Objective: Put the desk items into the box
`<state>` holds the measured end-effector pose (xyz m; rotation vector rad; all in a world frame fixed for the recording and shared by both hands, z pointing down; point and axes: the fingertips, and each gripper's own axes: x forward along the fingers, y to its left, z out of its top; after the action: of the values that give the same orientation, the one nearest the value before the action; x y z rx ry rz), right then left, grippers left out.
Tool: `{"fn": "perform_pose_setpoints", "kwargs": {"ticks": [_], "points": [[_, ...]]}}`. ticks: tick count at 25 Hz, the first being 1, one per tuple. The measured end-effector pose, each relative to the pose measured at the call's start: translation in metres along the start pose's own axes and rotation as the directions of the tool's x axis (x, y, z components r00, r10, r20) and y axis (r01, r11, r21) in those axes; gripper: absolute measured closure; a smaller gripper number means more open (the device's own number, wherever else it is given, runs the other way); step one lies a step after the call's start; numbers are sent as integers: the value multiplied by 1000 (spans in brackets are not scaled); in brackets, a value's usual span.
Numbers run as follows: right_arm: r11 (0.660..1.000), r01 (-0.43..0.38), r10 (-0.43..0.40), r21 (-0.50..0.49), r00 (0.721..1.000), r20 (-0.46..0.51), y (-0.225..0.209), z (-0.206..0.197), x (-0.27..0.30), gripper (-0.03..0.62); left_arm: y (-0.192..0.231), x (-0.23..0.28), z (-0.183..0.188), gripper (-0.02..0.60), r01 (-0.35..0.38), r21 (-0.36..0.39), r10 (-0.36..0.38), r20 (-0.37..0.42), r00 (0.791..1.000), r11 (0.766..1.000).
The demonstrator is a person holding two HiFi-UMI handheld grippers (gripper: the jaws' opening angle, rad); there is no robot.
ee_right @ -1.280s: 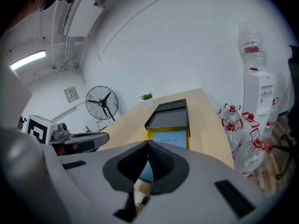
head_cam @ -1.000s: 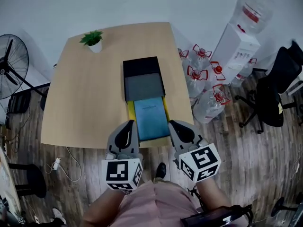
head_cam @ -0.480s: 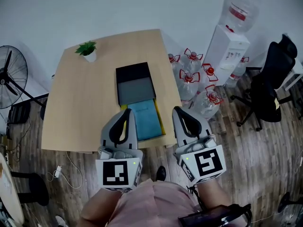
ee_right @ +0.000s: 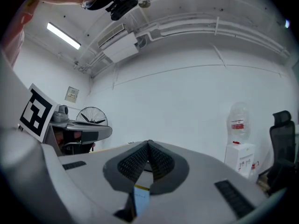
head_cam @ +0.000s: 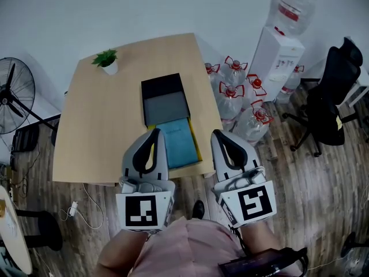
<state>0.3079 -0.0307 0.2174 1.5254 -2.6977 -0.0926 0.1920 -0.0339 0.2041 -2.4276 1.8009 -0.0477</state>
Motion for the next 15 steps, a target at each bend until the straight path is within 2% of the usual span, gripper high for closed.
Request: {"fn": "perform_pose_setpoints", "kwargs": {"ticks": [15], "points": [[1000,8,-8,3,1000,-1,-7,-3,-3,589,-12,5,-5,571,17,9,-17,-16,1000,1000]]}}
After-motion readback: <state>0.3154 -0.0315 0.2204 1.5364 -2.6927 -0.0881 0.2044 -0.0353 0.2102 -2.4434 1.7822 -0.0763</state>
